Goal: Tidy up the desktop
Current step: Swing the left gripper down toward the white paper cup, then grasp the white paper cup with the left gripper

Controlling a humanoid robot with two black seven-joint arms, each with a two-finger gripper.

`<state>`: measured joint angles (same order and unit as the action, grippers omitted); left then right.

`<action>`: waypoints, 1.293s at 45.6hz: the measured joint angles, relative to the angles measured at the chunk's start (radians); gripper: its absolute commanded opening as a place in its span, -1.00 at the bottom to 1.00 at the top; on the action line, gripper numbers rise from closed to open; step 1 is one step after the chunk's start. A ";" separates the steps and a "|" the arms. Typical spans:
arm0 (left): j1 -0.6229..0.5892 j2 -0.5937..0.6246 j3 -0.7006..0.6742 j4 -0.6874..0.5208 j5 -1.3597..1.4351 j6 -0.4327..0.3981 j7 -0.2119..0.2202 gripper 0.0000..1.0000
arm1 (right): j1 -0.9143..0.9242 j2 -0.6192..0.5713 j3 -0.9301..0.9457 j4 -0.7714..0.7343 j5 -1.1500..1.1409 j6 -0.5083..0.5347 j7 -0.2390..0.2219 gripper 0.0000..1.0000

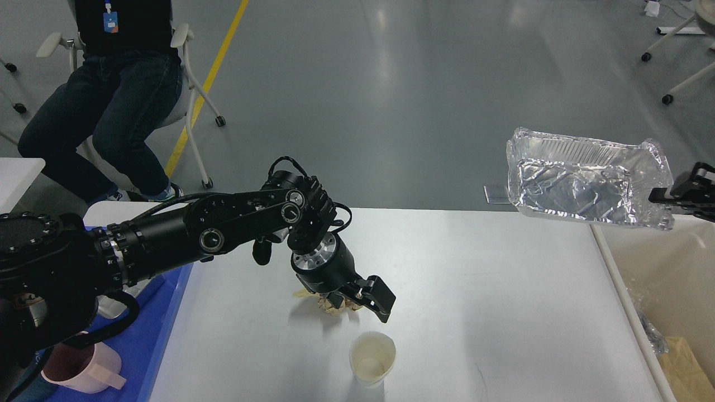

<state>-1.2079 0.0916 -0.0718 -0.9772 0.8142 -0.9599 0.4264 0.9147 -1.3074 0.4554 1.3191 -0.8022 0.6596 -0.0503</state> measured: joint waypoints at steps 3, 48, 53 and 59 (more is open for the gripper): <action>0.000 0.000 0.004 0.000 0.000 0.000 0.003 1.00 | 0.000 0.003 0.000 -0.008 0.000 0.000 0.000 -1.00; 0.043 -0.071 0.035 0.073 0.015 0.000 0.036 1.00 | -0.011 0.013 0.003 -0.030 0.000 -0.002 0.001 -1.00; 0.048 -0.083 0.035 0.080 0.016 0.000 0.036 1.00 | -0.011 0.011 0.005 -0.030 0.000 -0.002 0.001 -1.00; 0.048 -0.092 0.034 0.081 0.015 0.000 0.036 1.00 | -0.011 0.009 0.005 -0.031 0.002 -0.002 0.001 -1.00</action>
<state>-1.1598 -0.0001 -0.0382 -0.8961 0.8287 -0.9601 0.4619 0.9035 -1.2989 0.4601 1.2879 -0.8007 0.6580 -0.0490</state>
